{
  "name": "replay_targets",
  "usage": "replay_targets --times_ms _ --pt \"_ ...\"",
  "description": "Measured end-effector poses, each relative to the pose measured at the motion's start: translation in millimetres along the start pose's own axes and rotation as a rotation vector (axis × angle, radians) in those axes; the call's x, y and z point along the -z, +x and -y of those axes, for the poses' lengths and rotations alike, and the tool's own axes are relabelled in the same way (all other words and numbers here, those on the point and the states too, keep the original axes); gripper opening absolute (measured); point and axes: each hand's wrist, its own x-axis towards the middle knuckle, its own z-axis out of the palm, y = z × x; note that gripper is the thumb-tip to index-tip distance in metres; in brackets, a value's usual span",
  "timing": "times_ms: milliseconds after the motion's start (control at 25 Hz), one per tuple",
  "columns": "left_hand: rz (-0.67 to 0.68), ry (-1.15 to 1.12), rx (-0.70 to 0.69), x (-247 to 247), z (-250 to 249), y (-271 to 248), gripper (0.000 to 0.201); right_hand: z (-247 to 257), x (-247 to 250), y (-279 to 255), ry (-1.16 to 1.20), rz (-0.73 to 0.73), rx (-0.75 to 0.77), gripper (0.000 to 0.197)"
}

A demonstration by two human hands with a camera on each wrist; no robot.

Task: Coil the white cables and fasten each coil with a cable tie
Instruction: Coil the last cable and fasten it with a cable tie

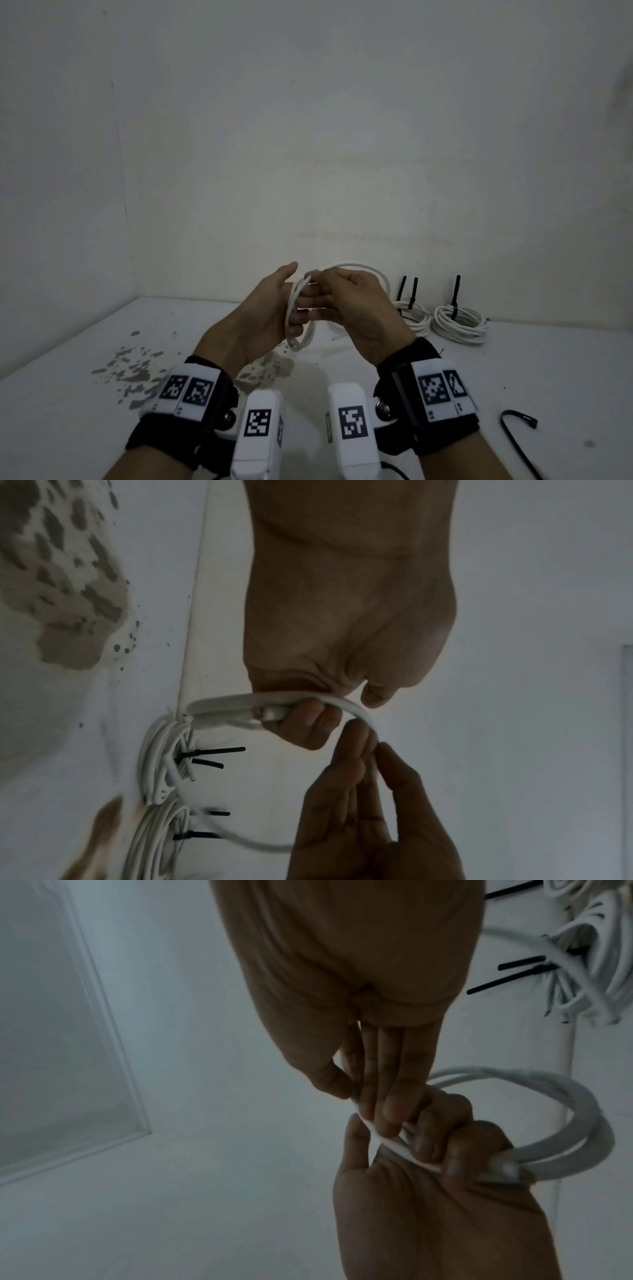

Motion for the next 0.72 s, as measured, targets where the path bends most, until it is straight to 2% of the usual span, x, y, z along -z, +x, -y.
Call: replay_targets --times_ms 120,240,360,560,720 --pt "-0.016 0.098 0.01 -6 3 -1 0.055 -4 0 1 -0.007 -0.05 0.012 0.018" --pt "-0.076 0.309 -0.009 -9 3 -2 0.068 -7 1 0 -0.049 -0.089 0.001 0.017" --pt "-0.146 0.462 -0.028 -8 3 -2 0.056 -8 8 1 -0.064 -0.139 -0.024 0.019" --pt "-0.246 0.413 0.03 -2 1 -1 0.05 -8 25 4 -0.051 -0.303 -0.095 0.025" --pt "-0.268 0.381 0.032 -1 0 -2 0.049 -12 37 12 -0.1 -0.385 -0.007 0.03"
